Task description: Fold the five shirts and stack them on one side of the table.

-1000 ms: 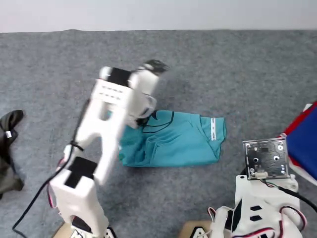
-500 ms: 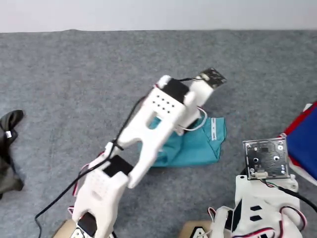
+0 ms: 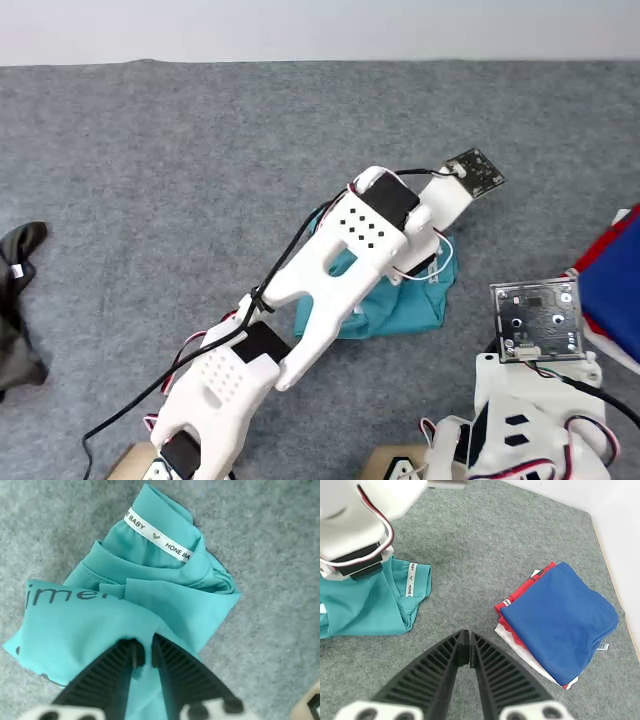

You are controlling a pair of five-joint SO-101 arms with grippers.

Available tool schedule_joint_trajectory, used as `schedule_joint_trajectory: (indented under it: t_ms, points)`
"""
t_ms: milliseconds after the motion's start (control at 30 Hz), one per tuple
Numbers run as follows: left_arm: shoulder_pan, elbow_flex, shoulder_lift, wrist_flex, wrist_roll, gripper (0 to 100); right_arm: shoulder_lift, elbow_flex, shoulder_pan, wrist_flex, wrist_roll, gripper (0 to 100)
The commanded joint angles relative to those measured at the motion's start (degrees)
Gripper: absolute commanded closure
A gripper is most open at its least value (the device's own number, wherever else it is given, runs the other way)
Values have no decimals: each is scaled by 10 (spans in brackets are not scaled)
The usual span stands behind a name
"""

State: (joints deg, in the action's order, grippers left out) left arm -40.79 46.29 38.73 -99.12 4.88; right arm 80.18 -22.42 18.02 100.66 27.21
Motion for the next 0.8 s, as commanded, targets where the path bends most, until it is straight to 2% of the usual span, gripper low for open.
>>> schedule_joint_trajectory:
  t_ms: [0,133,267,433,633,767]
  points:
    - [-1,20,-11,-14,14,927,0,1,7,21,-7,988]
    - [-4,26,-14,-14,13,812,0,1,7,21,-7,988]
    - [3,29,-40,-14,17,811,0,1,7,21,-7,988]
    - [66,27,-76,-14,17,814,0,1,7,21,-6,988]
    - [175,26,-83,-14,48,925,0,1,7,21,-6,988]
    - [196,3,-62,-14,68,976,0,1,7,20,-7,988]
